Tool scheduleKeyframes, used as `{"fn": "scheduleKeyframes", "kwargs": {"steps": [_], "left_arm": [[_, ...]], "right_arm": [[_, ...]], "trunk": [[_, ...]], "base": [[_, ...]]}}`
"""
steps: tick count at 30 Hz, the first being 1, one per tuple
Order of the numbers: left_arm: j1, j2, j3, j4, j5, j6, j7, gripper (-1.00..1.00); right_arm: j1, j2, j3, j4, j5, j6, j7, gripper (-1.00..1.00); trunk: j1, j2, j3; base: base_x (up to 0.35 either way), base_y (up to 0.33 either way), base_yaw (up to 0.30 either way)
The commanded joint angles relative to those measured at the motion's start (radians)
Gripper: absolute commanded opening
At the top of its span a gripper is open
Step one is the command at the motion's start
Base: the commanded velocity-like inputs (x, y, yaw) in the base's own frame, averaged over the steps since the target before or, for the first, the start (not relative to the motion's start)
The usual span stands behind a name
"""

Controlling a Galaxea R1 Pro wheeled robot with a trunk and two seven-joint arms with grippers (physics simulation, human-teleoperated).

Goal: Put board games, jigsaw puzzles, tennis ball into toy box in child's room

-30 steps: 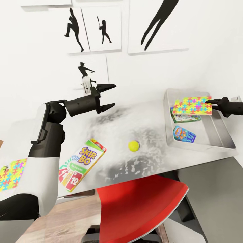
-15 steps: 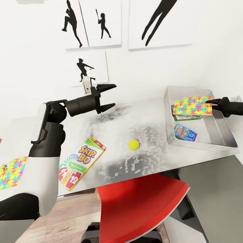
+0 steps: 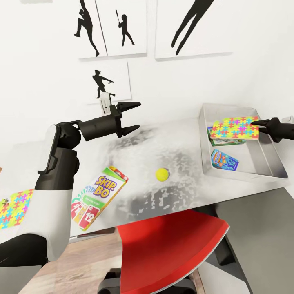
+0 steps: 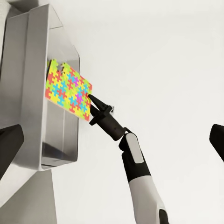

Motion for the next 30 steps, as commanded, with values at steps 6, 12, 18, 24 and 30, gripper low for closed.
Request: {"fn": "scheduleKeyframes", "kwargs": {"steps": [6,12,18,24,30], "left_arm": [[-0.001,-0.001,0.001,0.000,0.009,0.001,0.010,1.00],[-0.001,-0.001,0.001,0.000,0.008,0.001,0.011,1.00],[-0.001,-0.002,0.001,0.000,0.008,0.001,0.011,1.00],[-0.001,-0.002,0.000,0.000,0.008,0.001,0.011,1.00],[-0.001,-0.002,-0.002,0.000,0.007,0.001,0.011,1.00]], "right_arm": [[-0.001,-0.003,0.008,0.000,0.001,0.000,0.008,-1.00],[-0.001,-0.004,0.007,0.000,0.001,0.000,0.008,-1.00],[-0.001,-0.004,0.006,0.000,0.001,0.000,0.008,-1.00],[-0.001,-0.004,0.006,0.000,0.001,0.000,0.009,-1.00],[-0.002,-0.008,0.005,0.000,0.001,0.000,0.009,-1.00]], "trunk": [[0.001,-0.002,-0.004],[0.001,-0.002,-0.011],[0.001,-0.002,-0.020],[0.001,-0.002,-0.029],[0.001,-0.002,-0.033]], "base": [[0.000,0.000,0.000],[0.000,0.000,0.000],[0.000,0.000,0.000],[0.000,0.000,0.000],[0.000,0.000,0.000]]}}
